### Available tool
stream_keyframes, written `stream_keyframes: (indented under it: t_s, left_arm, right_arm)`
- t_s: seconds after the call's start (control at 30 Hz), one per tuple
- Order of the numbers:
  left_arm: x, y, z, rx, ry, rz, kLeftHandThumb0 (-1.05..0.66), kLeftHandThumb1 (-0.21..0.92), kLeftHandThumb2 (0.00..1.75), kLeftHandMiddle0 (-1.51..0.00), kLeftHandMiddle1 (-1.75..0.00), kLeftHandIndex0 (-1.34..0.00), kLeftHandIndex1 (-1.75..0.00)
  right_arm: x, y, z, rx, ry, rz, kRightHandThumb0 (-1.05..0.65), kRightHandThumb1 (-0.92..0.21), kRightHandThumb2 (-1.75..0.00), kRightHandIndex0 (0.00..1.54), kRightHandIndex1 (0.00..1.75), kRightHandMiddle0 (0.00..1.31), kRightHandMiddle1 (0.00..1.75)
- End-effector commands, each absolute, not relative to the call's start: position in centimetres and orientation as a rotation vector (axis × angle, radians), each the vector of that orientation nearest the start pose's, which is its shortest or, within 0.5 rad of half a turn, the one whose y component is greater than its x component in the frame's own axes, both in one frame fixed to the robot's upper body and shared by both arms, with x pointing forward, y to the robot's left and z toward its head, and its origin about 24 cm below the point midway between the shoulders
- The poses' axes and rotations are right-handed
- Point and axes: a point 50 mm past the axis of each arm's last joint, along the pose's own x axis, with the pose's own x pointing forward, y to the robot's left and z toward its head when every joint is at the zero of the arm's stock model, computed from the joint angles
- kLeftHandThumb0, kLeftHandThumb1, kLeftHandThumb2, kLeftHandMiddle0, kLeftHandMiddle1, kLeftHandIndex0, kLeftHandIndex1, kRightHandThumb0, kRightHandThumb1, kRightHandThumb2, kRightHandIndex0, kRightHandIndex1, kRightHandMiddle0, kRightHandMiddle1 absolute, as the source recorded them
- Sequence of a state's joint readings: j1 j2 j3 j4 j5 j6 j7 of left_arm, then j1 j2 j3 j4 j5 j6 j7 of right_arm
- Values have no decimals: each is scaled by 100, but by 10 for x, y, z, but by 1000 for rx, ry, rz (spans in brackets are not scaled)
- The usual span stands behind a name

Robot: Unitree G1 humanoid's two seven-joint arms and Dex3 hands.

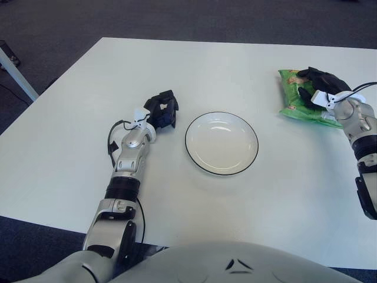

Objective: Put the snack into the plate.

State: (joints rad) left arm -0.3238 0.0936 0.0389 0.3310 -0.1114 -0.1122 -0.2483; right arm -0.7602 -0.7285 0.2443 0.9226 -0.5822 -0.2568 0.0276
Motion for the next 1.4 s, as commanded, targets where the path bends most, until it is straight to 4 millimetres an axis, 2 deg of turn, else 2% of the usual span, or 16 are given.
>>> stream_keyframes:
  t_s: [0.0,0.6,1.0,1.13,1.23,1.27,1.3,1.33,1.37]
  left_arm:
    - [296,150,31,-32,25,-252,-41,79,85,-127,-175,-89,-175]
    - [296,149,32,-35,19,-246,-41,77,86,-128,-175,-91,-175]
    - [295,150,33,-37,23,-253,-41,78,86,-127,-175,-89,-175]
    - [295,150,33,-38,19,-255,-41,79,86,-127,-175,-89,-175]
    - [295,150,33,-38,19,-255,-41,79,86,-126,-175,-90,-175]
    - [295,150,33,-39,19,-254,-42,79,85,-126,-175,-90,-175]
    - [295,150,33,-41,20,-254,-41,79,85,-126,-175,-89,-175]
    - [295,150,33,-42,21,-254,-41,79,85,-126,-175,-89,-175]
    - [295,150,33,-43,21,-253,-41,78,85,-126,-175,-88,-175]
  right_arm:
    - [363,-291,125,-1359,99,63,-93,-92,-123,0,0,0,43]
    - [359,-292,110,-1352,159,77,-101,-92,-117,0,0,0,29]
    - [357,-295,100,-1356,186,94,-99,-92,-115,0,0,0,33]
    - [355,-296,97,-1362,184,90,-96,-92,-110,0,0,0,42]
    - [354,-297,96,-1364,186,83,-93,-92,-103,0,0,0,55]
    - [353,-297,95,-1365,183,73,-92,-92,-101,0,0,0,64]
    - [353,-298,95,-1365,180,67,-88,-92,-94,2,1,0,82]
    - [353,-298,95,-1368,175,56,-87,-92,-91,3,2,0,89]
    - [353,-298,95,-1370,172,49,-83,-92,-84,7,5,0,105]
